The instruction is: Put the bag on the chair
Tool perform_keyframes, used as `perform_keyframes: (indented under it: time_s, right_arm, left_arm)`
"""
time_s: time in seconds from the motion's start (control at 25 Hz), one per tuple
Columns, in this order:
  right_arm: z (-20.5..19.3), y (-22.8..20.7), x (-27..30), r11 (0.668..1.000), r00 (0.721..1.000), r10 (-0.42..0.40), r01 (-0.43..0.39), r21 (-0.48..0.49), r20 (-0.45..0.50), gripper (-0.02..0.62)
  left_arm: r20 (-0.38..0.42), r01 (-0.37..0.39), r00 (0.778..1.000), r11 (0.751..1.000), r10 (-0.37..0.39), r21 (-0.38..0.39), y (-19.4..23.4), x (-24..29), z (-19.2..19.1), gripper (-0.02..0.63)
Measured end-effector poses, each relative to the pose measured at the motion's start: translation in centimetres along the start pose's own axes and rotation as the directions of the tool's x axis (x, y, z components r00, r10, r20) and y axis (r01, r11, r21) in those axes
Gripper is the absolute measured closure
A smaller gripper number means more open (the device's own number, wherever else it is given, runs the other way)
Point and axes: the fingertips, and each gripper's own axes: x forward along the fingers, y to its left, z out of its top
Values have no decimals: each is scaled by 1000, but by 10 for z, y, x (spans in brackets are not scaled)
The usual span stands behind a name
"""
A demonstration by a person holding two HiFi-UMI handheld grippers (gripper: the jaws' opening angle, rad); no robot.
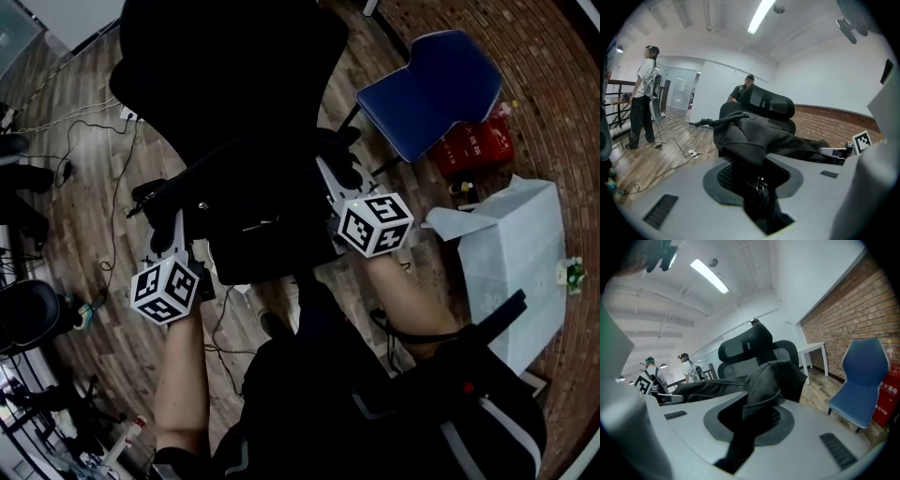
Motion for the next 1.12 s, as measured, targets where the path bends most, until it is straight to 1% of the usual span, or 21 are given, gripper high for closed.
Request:
perform_keyframes:
  time_s: [0.16,0.56,0.76,1.12]
  right_arm:
    - [-20,-17,17,1000,999,-7,8,10,-32,551]
    - [-53,-48,59,1000,997,-15,16,12,-80,552]
    - [-80,-63,77,999,991,-25,28,24,-129,551]
    - [-121,-92,106,998,980,-42,49,34,-193,551]
  left_arm:
    - [-32,-19,999,1000,19,5,3,17,-18,479]
    - [-88,-52,995,999,53,8,19,55,-57,479]
    - [-134,-76,988,997,75,1,29,74,-85,479]
    - [-198,-95,976,995,90,-13,44,108,-133,479]
